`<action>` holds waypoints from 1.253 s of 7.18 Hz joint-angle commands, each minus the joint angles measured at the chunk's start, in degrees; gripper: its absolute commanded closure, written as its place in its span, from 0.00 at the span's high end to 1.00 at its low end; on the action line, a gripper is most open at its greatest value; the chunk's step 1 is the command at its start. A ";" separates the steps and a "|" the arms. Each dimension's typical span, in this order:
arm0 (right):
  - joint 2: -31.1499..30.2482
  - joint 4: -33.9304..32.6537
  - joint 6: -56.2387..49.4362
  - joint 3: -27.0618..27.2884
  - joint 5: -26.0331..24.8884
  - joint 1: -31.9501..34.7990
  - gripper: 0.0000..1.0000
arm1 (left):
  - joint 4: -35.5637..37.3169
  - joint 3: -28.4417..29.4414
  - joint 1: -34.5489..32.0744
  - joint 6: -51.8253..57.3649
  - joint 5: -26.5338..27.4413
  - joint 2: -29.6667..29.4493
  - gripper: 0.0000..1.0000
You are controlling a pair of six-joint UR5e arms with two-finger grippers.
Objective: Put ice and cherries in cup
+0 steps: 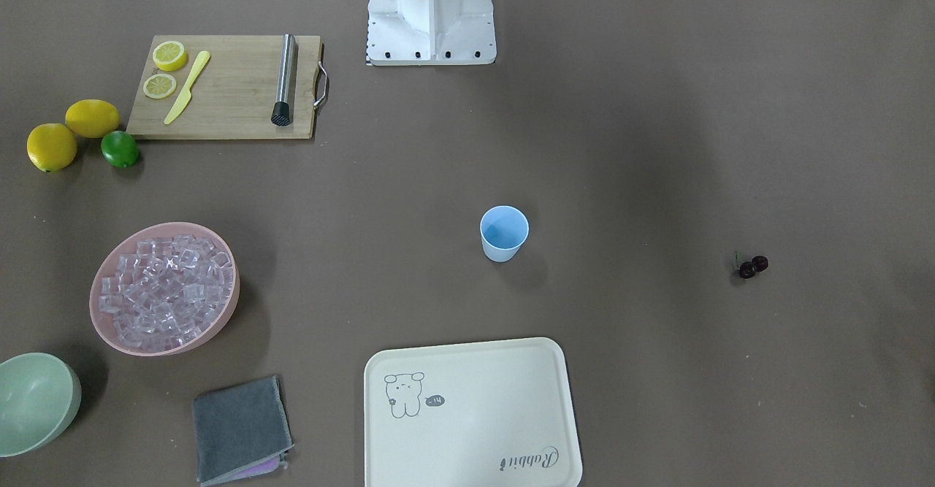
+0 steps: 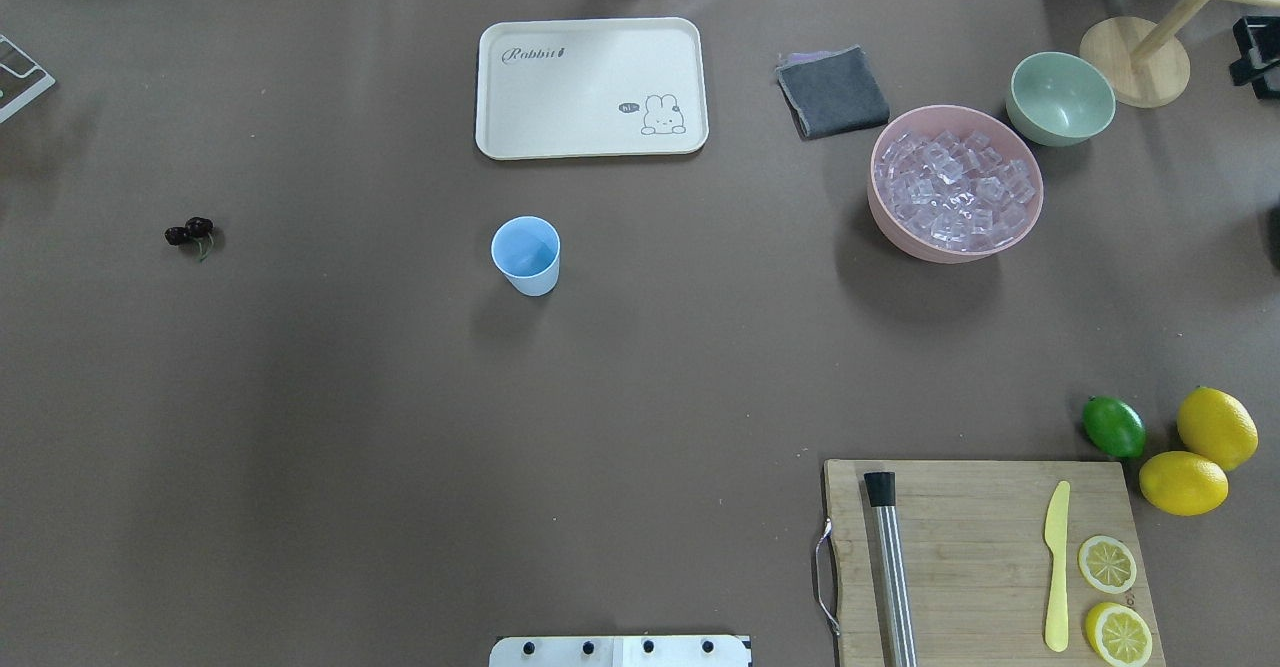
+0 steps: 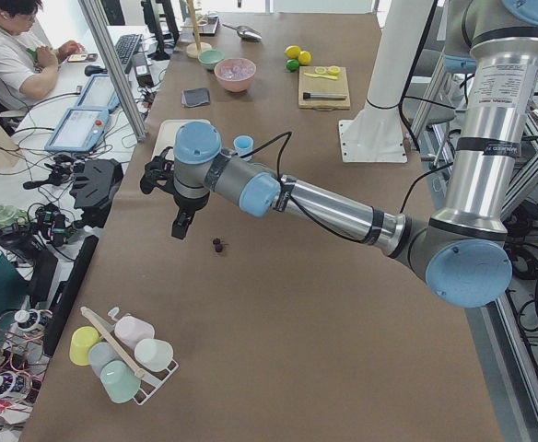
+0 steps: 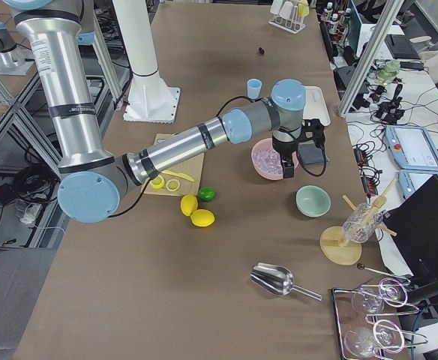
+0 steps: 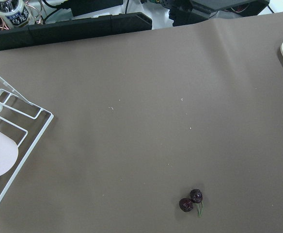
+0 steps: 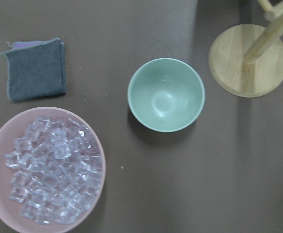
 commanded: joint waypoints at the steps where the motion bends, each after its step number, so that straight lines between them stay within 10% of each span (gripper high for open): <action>1: 4.48 2.87 9.23 -1.00 -4.82 -10.48 0.99 | -1.02 0.21 0.43 -0.61 0.21 -0.64 0.98; 9: 5.89 16.68 26.19 -12.60 -8.89 -24.04 0.95 | -4.72 2.58 0.60 -0.25 0.13 -0.47 0.97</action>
